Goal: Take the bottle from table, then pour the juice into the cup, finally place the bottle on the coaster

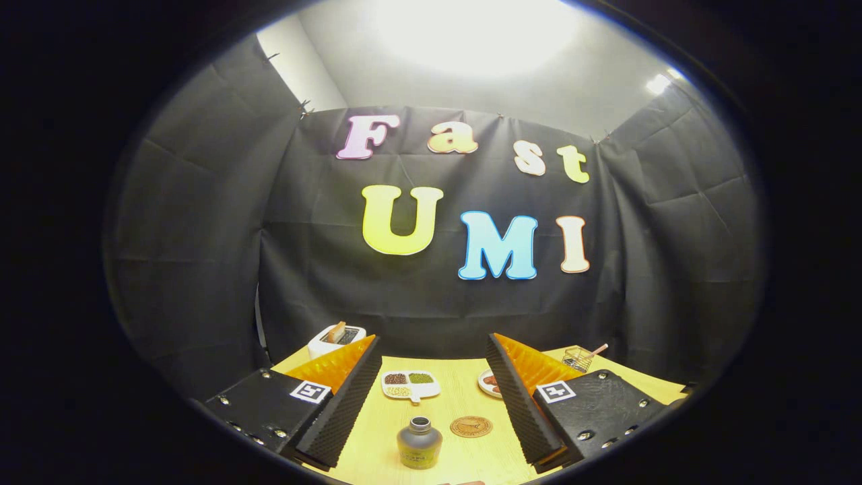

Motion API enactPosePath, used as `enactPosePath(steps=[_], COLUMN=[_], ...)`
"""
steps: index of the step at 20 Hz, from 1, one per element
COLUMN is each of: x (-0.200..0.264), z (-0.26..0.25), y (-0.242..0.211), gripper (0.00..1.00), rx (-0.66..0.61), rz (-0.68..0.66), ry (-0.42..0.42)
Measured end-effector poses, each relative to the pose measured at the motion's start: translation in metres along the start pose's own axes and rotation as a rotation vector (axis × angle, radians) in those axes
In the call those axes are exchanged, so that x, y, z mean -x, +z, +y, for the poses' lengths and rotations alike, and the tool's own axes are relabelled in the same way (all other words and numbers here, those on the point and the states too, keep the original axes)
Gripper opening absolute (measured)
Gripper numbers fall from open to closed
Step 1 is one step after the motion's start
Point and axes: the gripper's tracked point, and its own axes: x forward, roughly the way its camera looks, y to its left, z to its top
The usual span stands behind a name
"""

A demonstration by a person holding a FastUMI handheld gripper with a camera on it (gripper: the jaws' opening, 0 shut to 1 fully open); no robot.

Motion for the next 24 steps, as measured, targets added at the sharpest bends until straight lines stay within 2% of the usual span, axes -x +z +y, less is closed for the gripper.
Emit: enactPosePath(steps=[7,11,24], x=[-0.009,-0.018,-0.044], z=[0.002,-0.001,0.025], y=[-0.019,-0.057,-0.174], gripper=[0.96,0.96,0.96], rx=[-0.007,-0.013,-0.039], rz=[0.005,0.015,0.069], ry=[-0.025,-0.044,0.035])
